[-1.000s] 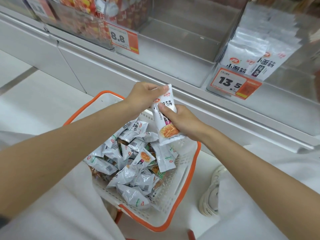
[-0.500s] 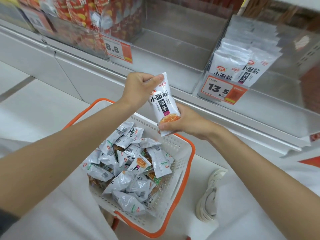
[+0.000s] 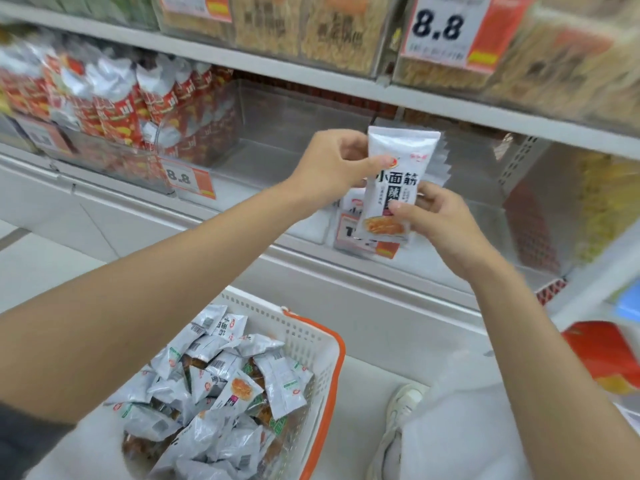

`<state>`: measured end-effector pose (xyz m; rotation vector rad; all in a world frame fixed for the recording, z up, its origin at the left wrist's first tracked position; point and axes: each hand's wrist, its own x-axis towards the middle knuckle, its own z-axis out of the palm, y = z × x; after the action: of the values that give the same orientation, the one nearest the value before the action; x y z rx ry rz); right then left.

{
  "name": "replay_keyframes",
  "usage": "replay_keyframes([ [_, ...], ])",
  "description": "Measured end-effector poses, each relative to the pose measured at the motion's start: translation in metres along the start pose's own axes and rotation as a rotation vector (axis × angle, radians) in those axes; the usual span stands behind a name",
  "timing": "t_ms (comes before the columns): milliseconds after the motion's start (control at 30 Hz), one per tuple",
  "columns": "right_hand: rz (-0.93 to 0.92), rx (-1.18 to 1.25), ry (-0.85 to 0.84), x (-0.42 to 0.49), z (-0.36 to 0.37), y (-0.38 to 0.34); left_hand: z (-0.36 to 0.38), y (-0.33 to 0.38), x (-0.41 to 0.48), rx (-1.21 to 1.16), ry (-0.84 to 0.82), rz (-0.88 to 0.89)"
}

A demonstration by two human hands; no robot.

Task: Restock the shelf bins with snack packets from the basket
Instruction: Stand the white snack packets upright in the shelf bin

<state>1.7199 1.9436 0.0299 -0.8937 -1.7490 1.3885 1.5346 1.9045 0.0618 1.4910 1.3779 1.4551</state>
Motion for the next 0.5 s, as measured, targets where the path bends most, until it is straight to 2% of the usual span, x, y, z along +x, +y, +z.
replay_keyframes([
  [200,-0.099,-0.23,0.168,0.005,-0.051,-0.002,0.038,0.016,0.045,0.121,-0.146,0.057],
  [300,-0.066,-0.36,0.234,0.018,-0.06,0.009,0.05,0.007,0.066,0.22,-0.174,0.037],
  [400,0.057,-0.551,0.223,0.031,-0.061,0.022,0.058,-0.006,0.083,0.512,-0.204,0.053],
  [500,0.22,-0.687,0.126,0.039,-0.057,0.036,0.064,-0.018,0.087,0.822,-0.247,0.042],
])
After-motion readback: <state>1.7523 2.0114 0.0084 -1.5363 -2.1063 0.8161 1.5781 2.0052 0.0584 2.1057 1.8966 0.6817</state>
